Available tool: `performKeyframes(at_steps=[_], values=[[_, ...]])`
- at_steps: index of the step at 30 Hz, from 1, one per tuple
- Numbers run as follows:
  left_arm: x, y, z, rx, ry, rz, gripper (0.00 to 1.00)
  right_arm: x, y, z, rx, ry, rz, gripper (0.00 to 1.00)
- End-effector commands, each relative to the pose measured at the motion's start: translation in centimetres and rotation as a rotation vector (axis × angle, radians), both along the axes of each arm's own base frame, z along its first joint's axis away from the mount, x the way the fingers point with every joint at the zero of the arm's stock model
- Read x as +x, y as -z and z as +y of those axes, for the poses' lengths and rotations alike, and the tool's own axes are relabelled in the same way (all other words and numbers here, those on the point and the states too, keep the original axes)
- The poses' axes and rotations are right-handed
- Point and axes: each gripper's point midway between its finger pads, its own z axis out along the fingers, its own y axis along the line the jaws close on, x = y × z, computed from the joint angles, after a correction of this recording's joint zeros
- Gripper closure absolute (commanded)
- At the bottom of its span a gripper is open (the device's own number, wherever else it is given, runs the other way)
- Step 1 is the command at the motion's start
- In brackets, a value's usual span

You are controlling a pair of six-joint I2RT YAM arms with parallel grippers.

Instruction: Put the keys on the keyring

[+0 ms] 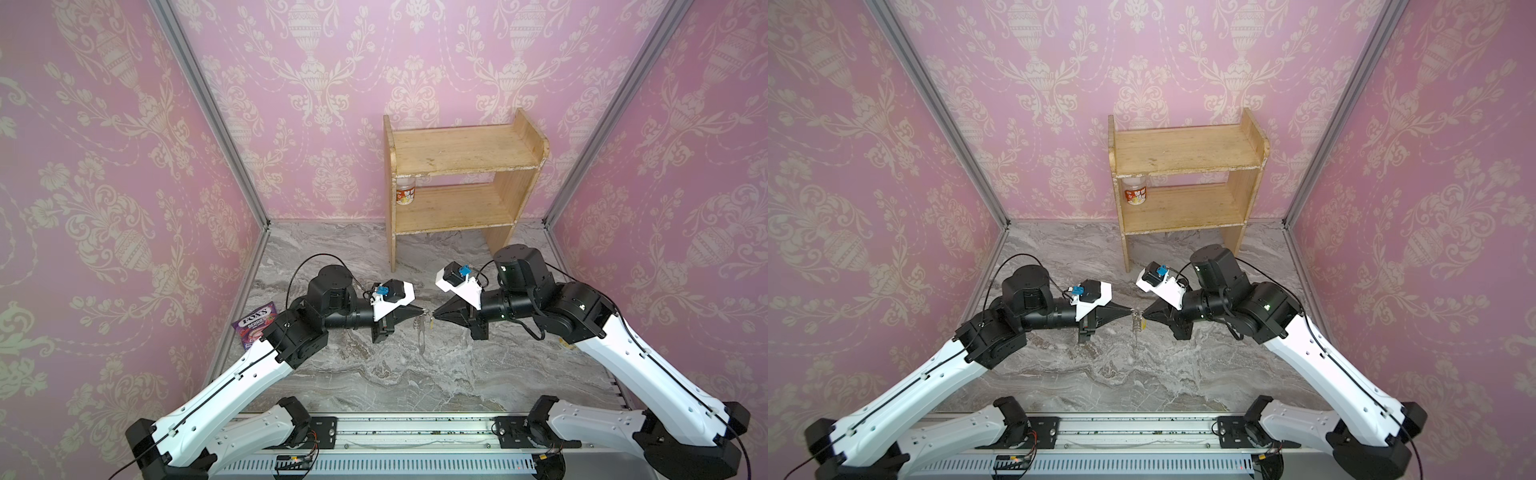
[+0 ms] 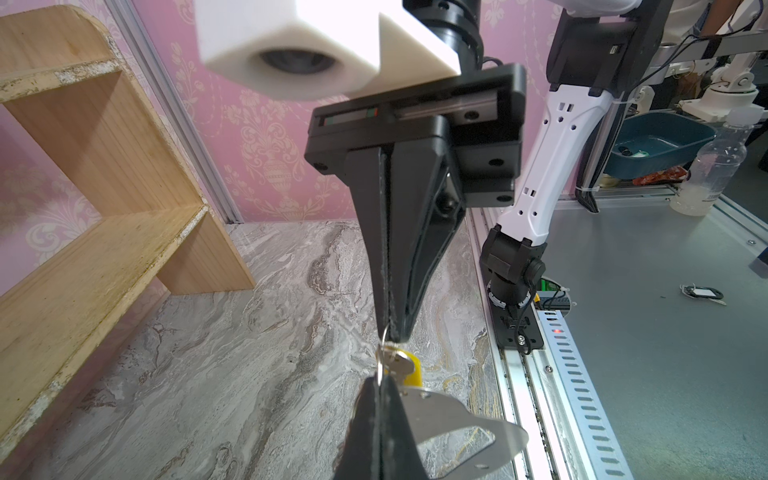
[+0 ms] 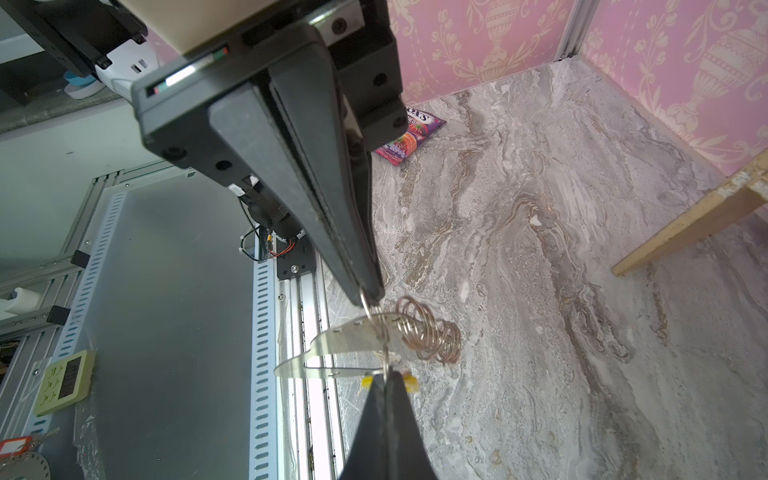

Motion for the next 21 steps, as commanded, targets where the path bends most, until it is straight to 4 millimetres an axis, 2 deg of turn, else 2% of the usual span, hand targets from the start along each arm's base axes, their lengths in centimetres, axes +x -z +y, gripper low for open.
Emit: performKeyframes(at_steps=[1,21], values=[[-1.01,-0.96,0.0,-0.008,0.037,-0.032,1.0,-0.05,-1.31,0.47,0.027,-0.014,-0.02,1.0],[-1.22,-0.5,-0.2,0.018,0.039,-0.047,1.0,0.11,-1.52,0.64,0.03,-0.009,-0.01,1.0]])
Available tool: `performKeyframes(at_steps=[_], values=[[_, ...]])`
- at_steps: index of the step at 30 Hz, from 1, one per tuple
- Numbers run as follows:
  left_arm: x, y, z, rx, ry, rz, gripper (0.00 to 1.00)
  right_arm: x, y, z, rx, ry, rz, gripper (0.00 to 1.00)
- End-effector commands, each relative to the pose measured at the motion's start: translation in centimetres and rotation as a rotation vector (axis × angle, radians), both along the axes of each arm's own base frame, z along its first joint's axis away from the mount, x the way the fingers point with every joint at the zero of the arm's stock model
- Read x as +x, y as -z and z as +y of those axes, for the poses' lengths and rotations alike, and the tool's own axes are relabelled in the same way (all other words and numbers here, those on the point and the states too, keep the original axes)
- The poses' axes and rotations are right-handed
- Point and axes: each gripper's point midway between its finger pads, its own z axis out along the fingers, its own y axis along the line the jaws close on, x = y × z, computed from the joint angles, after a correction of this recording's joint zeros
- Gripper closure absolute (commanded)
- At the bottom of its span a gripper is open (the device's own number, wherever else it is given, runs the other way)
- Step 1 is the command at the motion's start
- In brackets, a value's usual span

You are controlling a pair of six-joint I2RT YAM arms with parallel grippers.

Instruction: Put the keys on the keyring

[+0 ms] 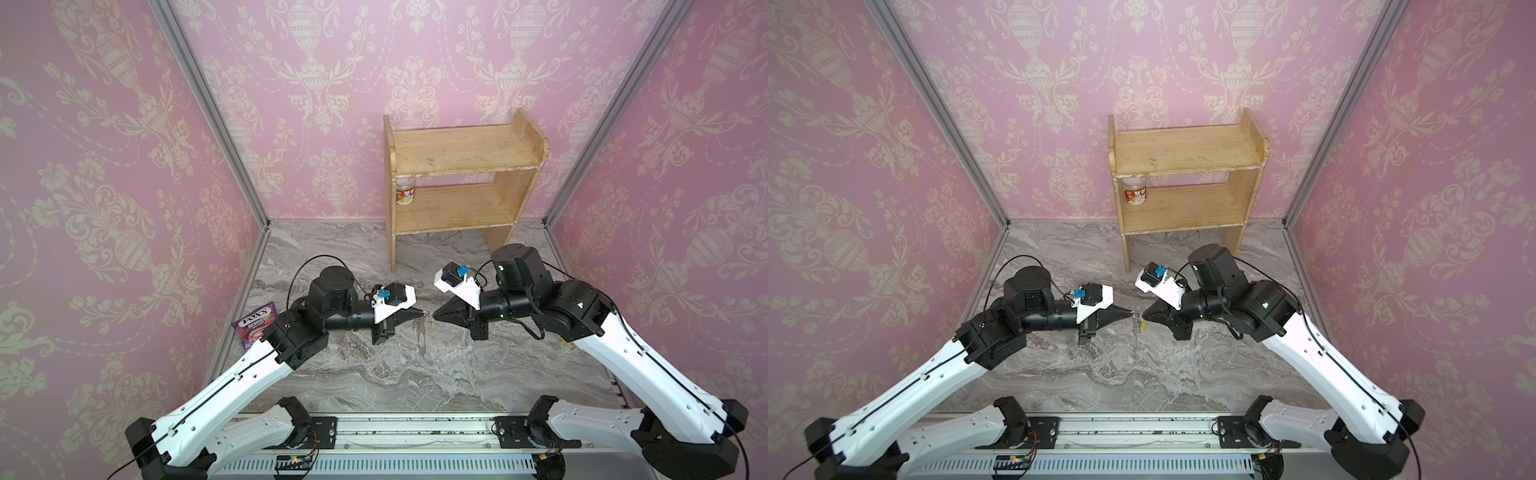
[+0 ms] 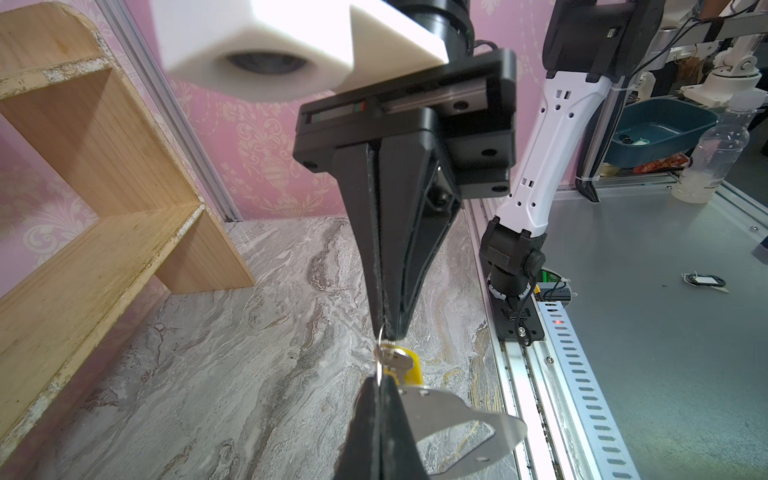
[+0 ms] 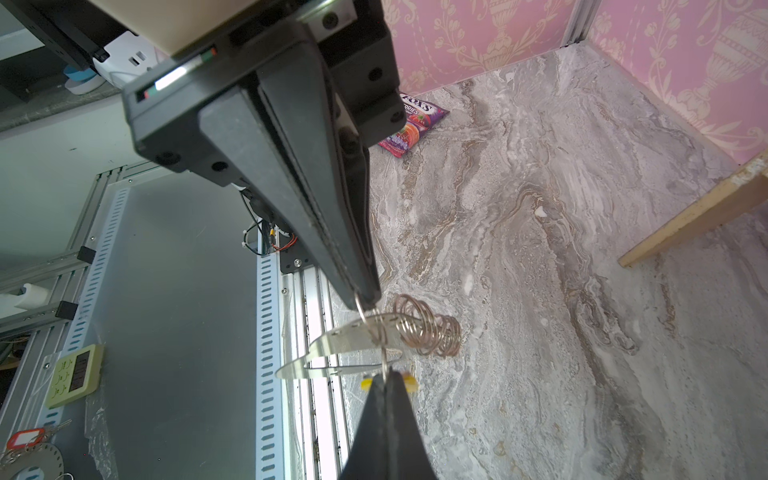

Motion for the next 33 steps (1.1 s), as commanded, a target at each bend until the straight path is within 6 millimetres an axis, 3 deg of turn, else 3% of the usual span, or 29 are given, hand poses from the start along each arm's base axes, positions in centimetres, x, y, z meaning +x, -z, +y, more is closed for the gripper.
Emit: performKeyframes(at_steps=[1,33], values=[[-0.9,-0.8,-0.1,0.0,0.03,-0.028,1.0,0.2,-1.8,0.7,0.048,-0.01,-0.028,1.0],[-0.7,0.2,-0.5,0.066,0.021,-0.012,1.0,0.1,-2.5,0.7,0.066,-0.017,-0.05,1.0]])
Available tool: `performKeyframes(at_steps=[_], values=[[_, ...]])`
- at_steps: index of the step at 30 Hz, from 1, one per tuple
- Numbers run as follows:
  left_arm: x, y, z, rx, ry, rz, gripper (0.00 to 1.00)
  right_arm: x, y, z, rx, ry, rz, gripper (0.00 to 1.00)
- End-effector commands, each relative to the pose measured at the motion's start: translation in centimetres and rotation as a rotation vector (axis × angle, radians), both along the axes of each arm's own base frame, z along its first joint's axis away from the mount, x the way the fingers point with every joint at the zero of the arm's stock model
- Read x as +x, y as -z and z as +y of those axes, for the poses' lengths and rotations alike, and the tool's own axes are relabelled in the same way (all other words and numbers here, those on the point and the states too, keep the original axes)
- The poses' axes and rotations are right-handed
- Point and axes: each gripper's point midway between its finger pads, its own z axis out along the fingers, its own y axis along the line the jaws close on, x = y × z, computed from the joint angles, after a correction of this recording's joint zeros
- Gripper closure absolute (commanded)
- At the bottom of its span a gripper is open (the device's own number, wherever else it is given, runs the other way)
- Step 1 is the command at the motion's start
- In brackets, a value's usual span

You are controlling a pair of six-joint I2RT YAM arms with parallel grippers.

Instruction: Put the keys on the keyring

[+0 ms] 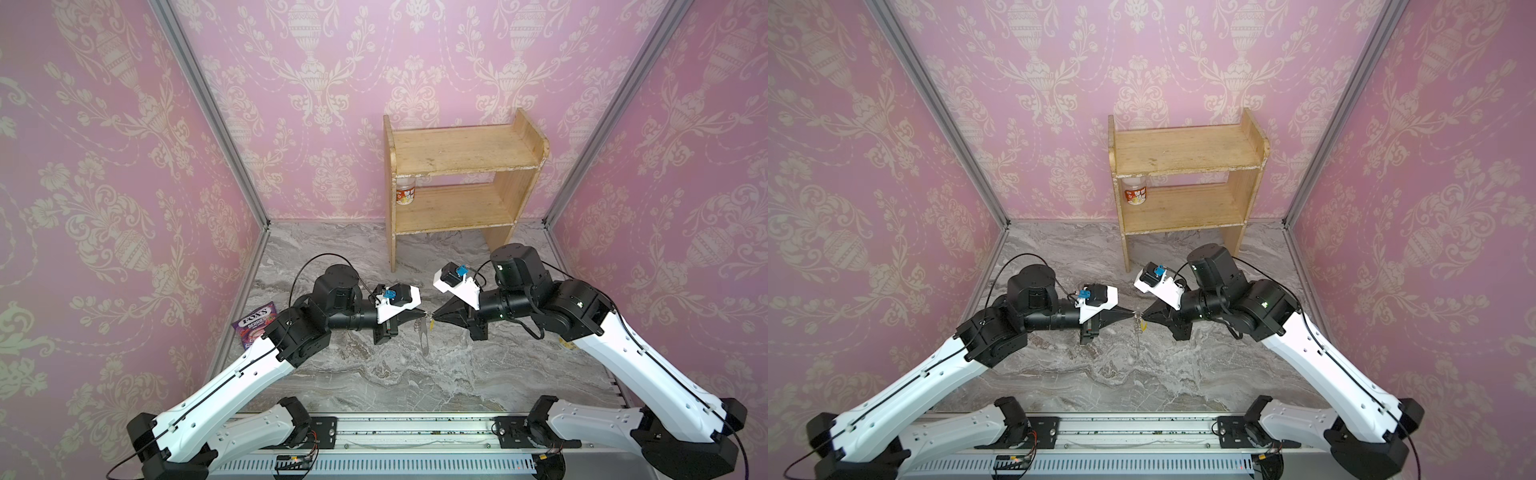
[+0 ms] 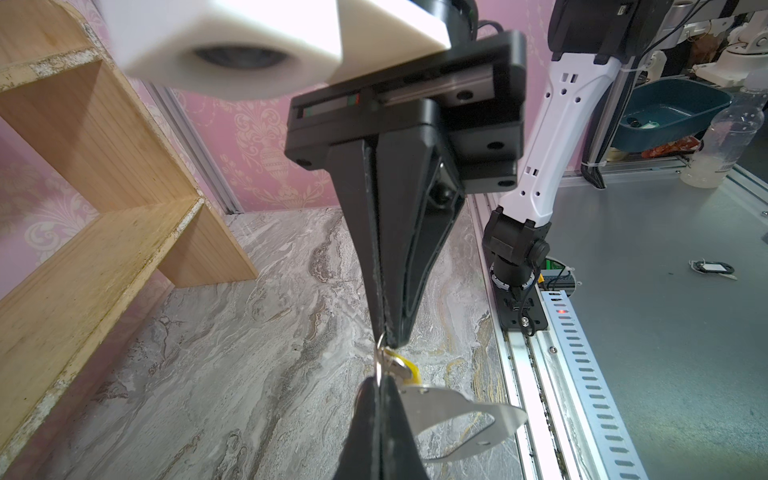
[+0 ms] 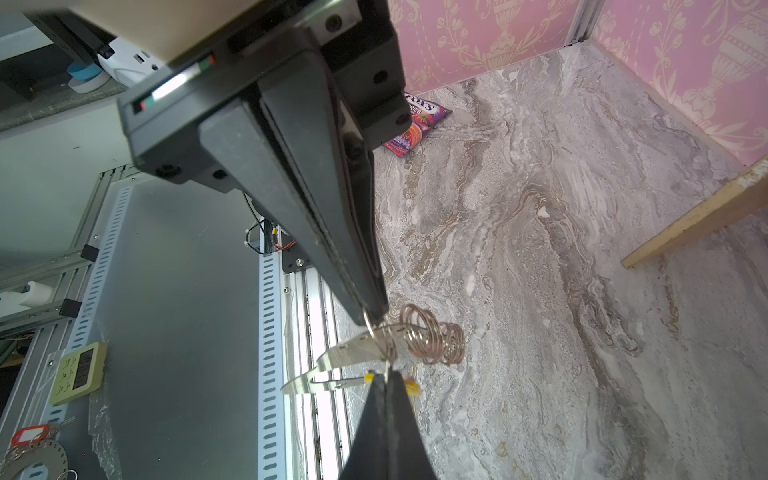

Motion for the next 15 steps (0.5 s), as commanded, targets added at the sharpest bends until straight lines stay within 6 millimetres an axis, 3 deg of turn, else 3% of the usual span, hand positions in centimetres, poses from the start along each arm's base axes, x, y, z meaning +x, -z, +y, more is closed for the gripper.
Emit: performKeyframes(at_steps=[1,15], values=[[-0.63,0.15,-0.12,0.027,0.024,-0.001,1.0,0.04,-2.42,0.56,0.069,-0.014,-0.054,1.0],[-0.36,0.94,-0.11,0.068,0.013,0.008,1.0,-0.28,-2.87,0.44,0.083,-0.026,-0.076,1.0]])
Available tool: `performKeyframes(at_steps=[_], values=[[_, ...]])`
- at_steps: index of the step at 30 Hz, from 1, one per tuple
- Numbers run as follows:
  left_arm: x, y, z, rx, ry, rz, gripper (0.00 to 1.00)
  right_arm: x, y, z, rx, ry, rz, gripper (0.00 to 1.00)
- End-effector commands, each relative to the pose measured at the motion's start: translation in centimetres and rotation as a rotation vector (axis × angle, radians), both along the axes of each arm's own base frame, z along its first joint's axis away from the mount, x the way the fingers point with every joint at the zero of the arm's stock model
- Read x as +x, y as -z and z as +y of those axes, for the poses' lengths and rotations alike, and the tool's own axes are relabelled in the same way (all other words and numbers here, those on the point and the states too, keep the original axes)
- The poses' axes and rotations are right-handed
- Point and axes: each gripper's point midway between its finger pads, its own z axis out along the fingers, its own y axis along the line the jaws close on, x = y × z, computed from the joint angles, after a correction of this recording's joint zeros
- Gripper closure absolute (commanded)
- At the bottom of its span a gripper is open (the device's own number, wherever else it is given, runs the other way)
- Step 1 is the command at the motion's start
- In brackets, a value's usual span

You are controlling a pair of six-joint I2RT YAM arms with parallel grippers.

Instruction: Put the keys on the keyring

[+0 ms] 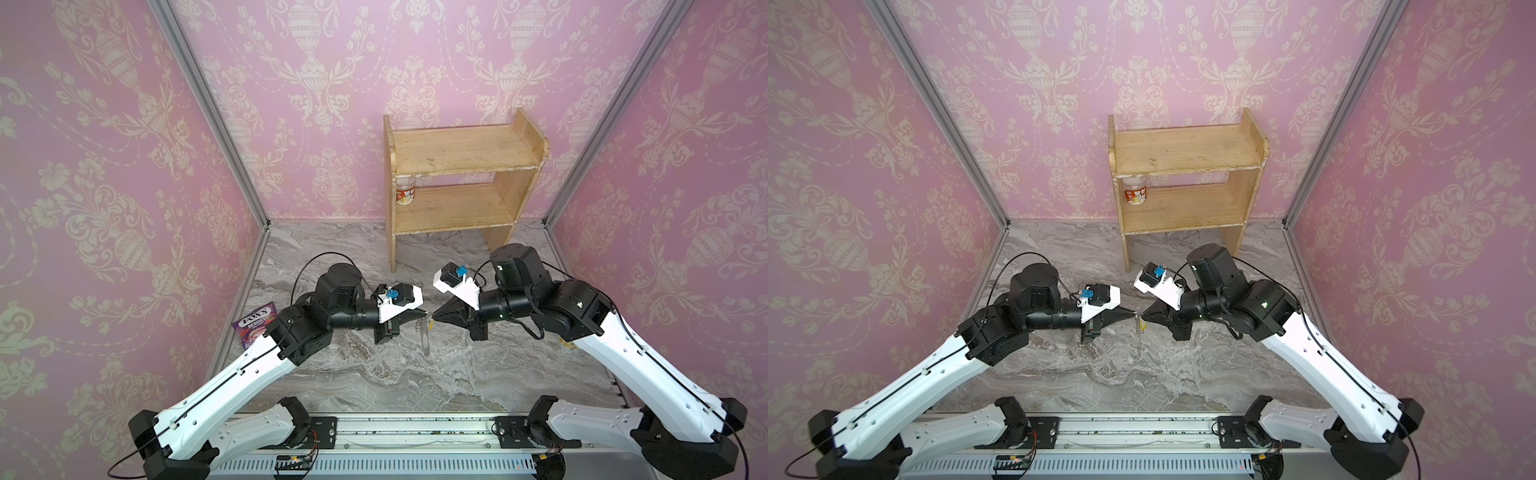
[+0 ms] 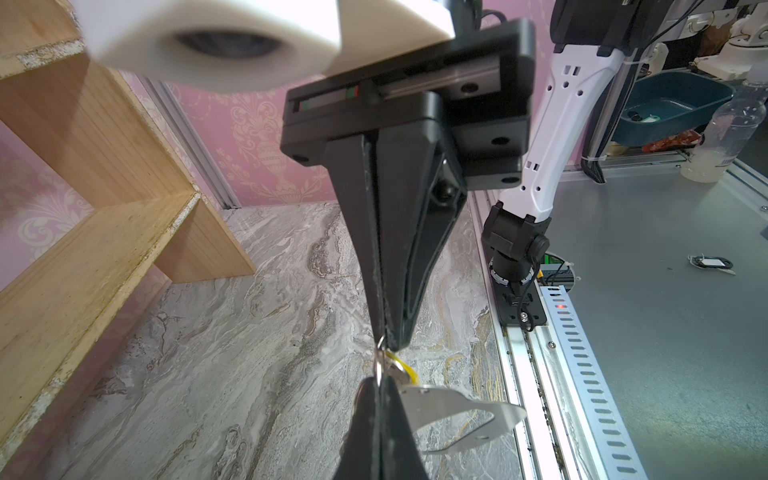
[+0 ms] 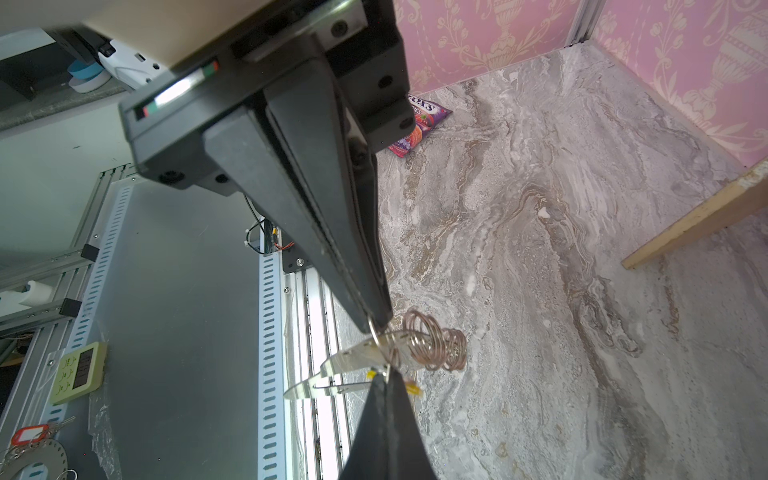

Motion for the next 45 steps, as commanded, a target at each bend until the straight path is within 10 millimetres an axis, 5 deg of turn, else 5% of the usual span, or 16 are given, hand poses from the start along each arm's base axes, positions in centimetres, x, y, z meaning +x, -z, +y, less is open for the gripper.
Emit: performKeyframes(at_steps=[1,45], values=[[-0.4,0.7,0.1,0.045,0.013,0.004,1.0,-0.3,-2.9,0.4,0.085,-0.025,-0.078,1.0],[0.9,2.6,0.4,0.156,-0.054,0.062,1.0,-1.8,-2.0,0.4,0.034,-0.086,-0.127,1.0]])
